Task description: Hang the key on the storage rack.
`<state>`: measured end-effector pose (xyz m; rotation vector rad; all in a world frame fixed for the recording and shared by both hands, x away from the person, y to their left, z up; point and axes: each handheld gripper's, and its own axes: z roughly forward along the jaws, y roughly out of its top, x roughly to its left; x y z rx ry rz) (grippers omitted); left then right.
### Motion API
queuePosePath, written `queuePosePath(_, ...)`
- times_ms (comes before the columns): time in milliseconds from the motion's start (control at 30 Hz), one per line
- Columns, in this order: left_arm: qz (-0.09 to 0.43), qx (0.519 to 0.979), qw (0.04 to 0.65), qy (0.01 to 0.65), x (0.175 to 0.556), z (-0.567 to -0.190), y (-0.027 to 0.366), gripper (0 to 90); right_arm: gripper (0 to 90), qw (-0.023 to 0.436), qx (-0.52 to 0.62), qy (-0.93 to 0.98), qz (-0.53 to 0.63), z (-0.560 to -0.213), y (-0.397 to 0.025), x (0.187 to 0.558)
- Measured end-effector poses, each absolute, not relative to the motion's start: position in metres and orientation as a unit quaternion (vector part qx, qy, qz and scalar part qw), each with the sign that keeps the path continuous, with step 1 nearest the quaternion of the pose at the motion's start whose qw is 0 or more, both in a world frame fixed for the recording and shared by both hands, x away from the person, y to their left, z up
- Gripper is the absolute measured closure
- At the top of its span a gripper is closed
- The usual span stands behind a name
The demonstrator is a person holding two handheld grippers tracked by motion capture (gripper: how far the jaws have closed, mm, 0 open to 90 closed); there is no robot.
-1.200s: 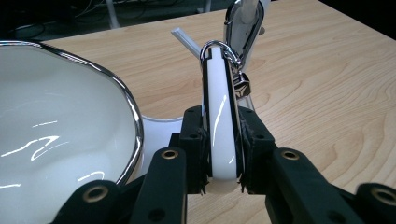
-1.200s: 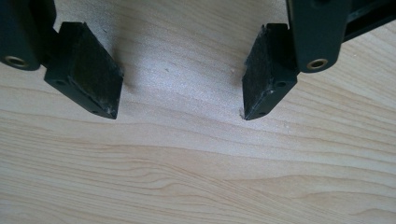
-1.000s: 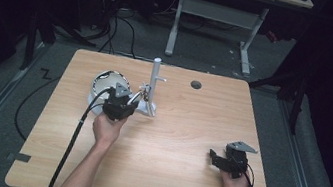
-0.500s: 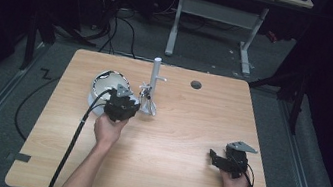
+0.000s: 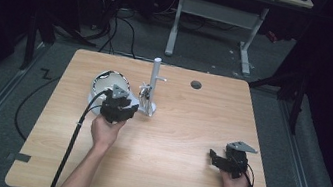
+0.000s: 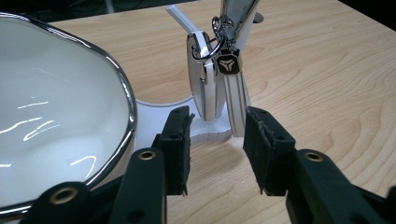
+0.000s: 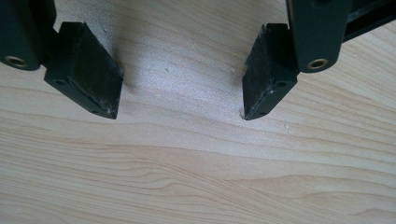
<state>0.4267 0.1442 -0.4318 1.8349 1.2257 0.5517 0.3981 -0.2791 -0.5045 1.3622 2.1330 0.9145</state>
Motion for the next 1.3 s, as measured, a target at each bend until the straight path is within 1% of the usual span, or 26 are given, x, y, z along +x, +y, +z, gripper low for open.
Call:
queuePosePath(67,0.226,0.733,0.419,0.485,0.425,-0.430,0.146,57.4,29.0,0.223,0.494,0.772,0.331,-0.504,-0.279,0.398)
queuePosePath(267,0.232,0.731,0.423,0.483,0.420,-0.426,0.146,53.9,29.0,0.223,0.495,0.772,0.331,-0.504,-0.279,0.398)
queuePosePath(700,0.236,0.727,0.427,0.483,0.409,-0.424,0.155,53.3,29.0,0.224,0.494,0.772,0.331,-0.504,-0.279,0.398)
queuePosePath(800,0.227,0.722,0.435,0.489,0.406,-0.423,0.157,52.9,29.0,0.224,0.493,0.773,0.331,-0.504,-0.279,0.398)
queuePosePath(1300,0.232,0.717,0.443,0.486,0.397,-0.415,0.164,51.7,29.0,0.223,0.494,0.772,0.331,-0.504,-0.279,0.398)
